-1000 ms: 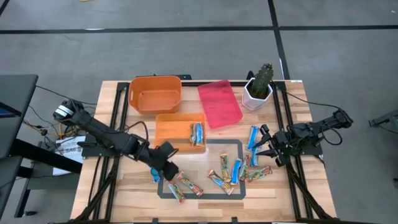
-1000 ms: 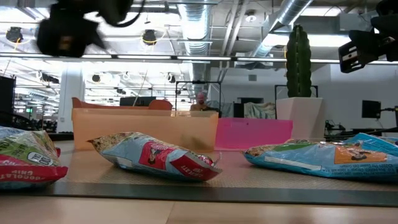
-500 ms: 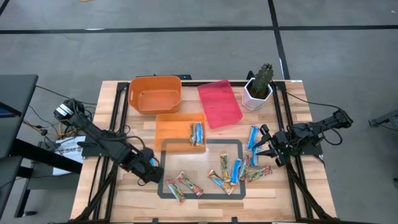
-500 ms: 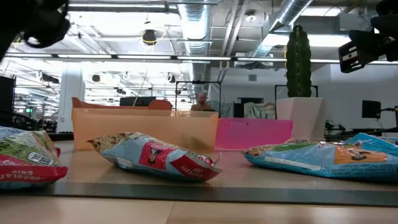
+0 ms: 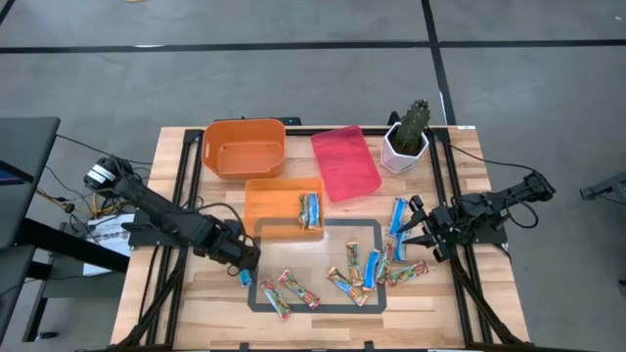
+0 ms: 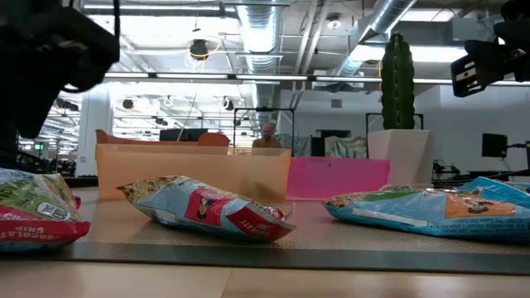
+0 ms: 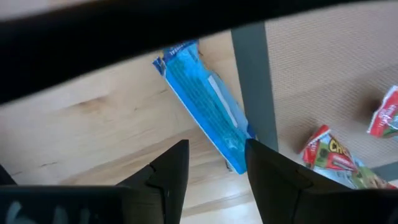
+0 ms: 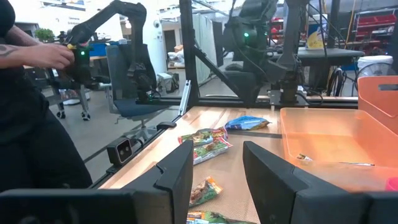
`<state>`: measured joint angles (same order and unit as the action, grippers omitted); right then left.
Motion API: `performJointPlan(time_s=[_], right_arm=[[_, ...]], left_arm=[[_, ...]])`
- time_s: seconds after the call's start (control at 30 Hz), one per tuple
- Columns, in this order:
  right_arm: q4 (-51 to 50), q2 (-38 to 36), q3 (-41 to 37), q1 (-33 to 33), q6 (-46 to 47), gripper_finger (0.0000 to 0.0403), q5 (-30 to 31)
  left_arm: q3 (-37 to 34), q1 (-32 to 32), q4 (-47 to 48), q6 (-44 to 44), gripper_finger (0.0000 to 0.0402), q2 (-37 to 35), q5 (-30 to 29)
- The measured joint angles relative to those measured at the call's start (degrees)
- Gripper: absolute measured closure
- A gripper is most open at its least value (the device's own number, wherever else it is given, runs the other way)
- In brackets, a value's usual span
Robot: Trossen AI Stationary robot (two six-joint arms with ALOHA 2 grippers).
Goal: Pick and place Granola Bars by type
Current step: Put the blue granola bar into the top orange bin
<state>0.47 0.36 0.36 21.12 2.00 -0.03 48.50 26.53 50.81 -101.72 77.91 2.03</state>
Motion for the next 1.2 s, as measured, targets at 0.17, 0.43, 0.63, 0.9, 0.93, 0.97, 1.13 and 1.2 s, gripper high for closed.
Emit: performJointPlan(time_s=[0.17, 0.43, 0.63, 0.9, 0.93, 0.97, 1.13, 1.2], right_arm=[[-0.02, -0.02, 0.0, -0.01, -0.01, 0.0268, 0.0], [-0.02, -0.01, 0.0, 0.0, 0.0, 0.0269, 0.01], [-0.01, -0.01, 0.0, 0.0, -0.02, 0.027, 0.0], [0.0, 0.0, -0.02, 0.0, 0.0, 0.0269, 0.0], [0.0, -0.02, -0.02, 0.0, -0.02, 0.027, 0.02], [-0.01, -0.02, -0.02, -0.01, -0.01, 0.027, 0.01], [-0.01, -0.01, -0.01, 0.0, 0.0, 0.0268, 0.01], [-0.01, -0.02, -0.01, -0.01, 0.0, 0.0269, 0.01]], left_arm=[[-2.24, -3.3, -4.99, 1.69, 0.0217, 0.02, 3.12], [-4.0, -6.32, -4.95, 1.79, 0.0149, 0.01, 8.63], [-4.95, -6.87, -7.05, 0.79, 0.0139, 2.21, 9.89], [-4.95, -6.87, -11.34, 2.59, 0.014, 9.49, 10.92], [-4.95, -6.87, -12.34, 2.63, 0.014, 10.11, 10.98], [-4.95, -6.87, -13.33, 2.65, 0.0141, 10.85, 10.99], [-4.73, -6.87, -15.48, 2.65, 0.0141, 12.77, 10.84], [-4.73, -6.85, -15.52, 2.67, 0.0141, 12.85, 11.13]])
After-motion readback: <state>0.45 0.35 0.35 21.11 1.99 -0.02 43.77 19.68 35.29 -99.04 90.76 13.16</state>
